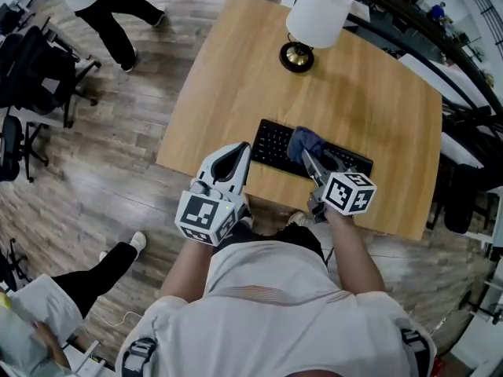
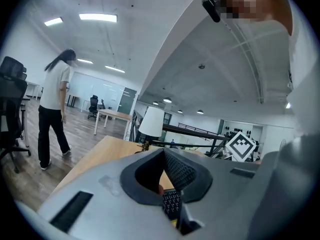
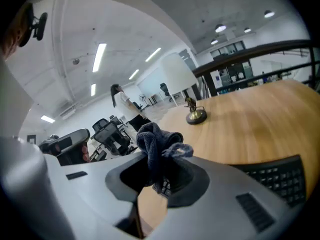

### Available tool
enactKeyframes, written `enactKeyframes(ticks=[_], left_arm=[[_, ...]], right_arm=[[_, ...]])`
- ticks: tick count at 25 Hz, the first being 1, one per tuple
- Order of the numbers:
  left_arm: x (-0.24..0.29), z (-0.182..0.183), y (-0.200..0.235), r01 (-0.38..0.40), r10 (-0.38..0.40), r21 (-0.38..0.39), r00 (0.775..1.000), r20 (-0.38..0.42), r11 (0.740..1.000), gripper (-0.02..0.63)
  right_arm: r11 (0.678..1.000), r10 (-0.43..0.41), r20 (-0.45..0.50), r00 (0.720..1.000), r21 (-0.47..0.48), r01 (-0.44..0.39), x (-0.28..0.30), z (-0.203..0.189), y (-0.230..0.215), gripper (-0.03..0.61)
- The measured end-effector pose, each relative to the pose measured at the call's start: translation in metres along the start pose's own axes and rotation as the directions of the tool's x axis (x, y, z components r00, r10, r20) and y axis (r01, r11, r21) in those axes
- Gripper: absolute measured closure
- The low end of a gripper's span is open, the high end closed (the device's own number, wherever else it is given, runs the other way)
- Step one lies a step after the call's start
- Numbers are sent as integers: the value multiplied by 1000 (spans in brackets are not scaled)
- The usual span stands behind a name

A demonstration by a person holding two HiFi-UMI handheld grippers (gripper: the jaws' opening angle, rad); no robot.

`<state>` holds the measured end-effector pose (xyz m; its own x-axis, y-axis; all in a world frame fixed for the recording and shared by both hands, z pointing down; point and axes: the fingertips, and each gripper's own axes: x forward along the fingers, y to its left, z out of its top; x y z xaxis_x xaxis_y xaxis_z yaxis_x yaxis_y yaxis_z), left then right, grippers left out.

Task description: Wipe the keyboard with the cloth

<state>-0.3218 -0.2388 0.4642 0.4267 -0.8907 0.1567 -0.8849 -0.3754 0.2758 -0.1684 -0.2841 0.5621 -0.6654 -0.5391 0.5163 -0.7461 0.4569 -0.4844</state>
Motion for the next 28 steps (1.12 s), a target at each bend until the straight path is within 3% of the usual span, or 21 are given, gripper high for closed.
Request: enactKeyframes(ticks=[3, 12, 20, 28], left_arm=[[-2, -10, 1, 8, -8, -10, 1000, -17, 1000, 598], [-11, -17, 40, -16, 14, -48, 999, -48, 999, 598], [-8, -27, 34, -10, 4, -84, 997, -71, 996, 598], [6, -23, 10, 24, -29, -62, 996, -81, 998, 598]], right_arm=[[997, 0, -60, 998, 76, 4, 34, -24, -2, 446], [981, -62, -259, 964, 162, 107, 147, -76, 0, 446], [979, -112, -264, 958, 135, 151, 151, -79, -15, 446], [970, -155, -258, 954, 146, 197, 121, -81, -49, 446]])
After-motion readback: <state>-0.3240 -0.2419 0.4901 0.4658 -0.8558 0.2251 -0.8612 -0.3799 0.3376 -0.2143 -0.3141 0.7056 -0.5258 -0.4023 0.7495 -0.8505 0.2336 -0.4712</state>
